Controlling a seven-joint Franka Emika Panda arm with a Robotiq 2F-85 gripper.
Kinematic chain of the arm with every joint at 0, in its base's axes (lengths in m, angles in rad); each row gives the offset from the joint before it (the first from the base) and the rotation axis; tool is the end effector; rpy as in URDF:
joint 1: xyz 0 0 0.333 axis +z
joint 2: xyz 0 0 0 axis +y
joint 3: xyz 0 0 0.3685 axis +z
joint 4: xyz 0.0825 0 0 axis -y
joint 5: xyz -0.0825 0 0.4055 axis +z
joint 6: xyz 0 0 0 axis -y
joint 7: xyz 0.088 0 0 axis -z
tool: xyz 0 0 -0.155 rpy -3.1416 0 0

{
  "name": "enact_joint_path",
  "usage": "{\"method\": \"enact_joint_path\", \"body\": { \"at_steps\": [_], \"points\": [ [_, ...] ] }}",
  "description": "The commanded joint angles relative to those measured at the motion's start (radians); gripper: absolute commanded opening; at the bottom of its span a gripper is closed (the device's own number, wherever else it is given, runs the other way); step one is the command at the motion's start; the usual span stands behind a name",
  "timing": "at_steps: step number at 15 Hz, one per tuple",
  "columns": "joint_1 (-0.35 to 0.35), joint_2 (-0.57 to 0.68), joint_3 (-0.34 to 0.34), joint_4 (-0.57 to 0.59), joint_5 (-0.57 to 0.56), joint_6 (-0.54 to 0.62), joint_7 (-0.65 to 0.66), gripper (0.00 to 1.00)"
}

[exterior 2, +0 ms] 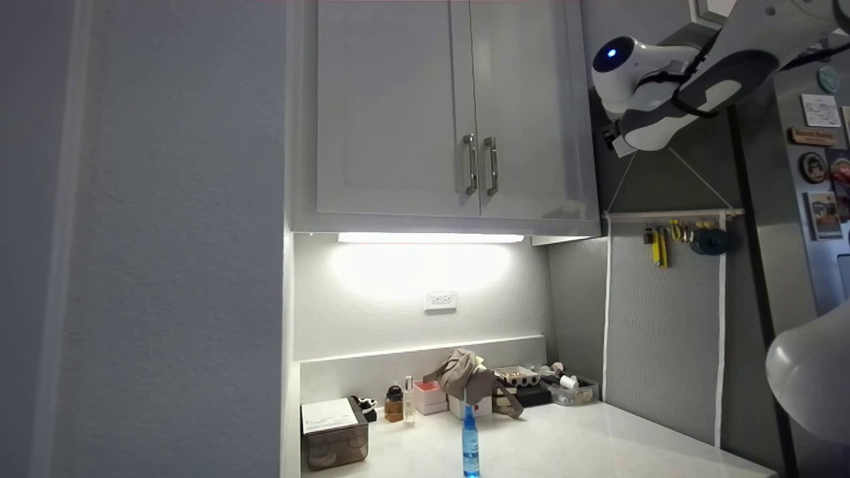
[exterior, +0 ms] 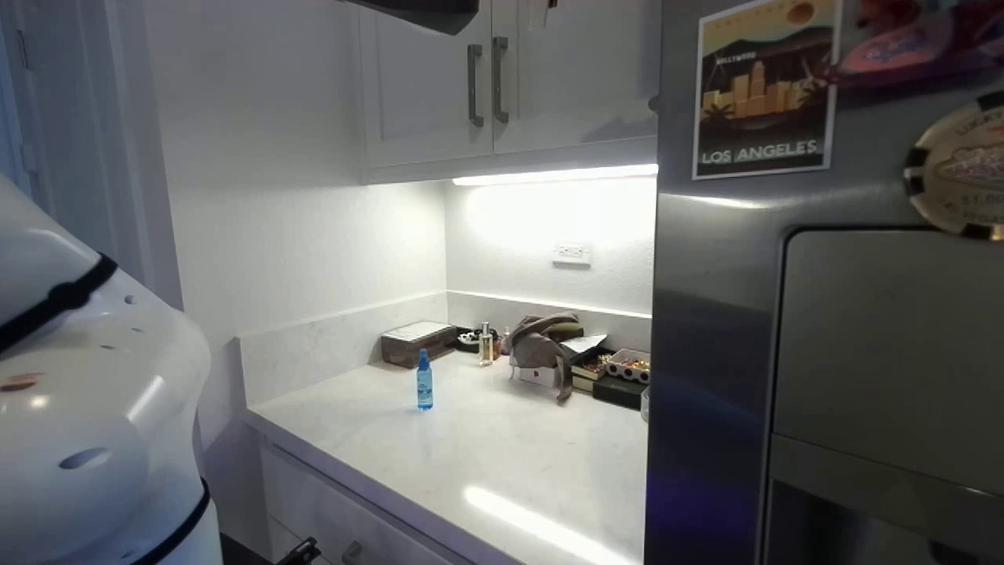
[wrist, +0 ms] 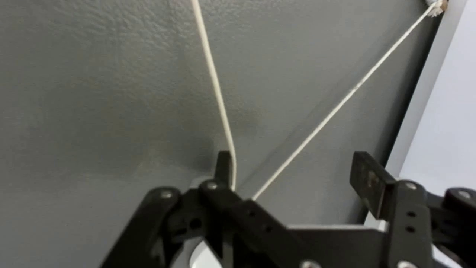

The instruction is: Take down the white flag from the hanger

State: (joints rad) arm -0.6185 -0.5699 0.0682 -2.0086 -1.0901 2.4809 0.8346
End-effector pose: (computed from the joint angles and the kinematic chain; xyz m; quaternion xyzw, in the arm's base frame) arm 0.3691 -0.2370 0.8345 0.6931 -0.3141 0.4849 0.4311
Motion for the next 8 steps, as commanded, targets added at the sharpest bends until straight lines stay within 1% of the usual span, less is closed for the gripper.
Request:
{"method": "enact_joint_path", "body": {
  "at_steps": [1,3,5,8],
  "points": [
    [0.098,-0.028,-0.053,-0.011,-0.071,-0.031,0.033,0.51],
    [0.146,-0.042,-0.086,-0.016,-0.097,-0.044,0.035,0.36],
    [0.18,-0.057,-0.117,-0.025,-0.119,-0.05,0.035,0.21],
    [0.211,-0.076,-0.158,-0.036,-0.134,-0.055,0.033,0.01]
  ]
}}
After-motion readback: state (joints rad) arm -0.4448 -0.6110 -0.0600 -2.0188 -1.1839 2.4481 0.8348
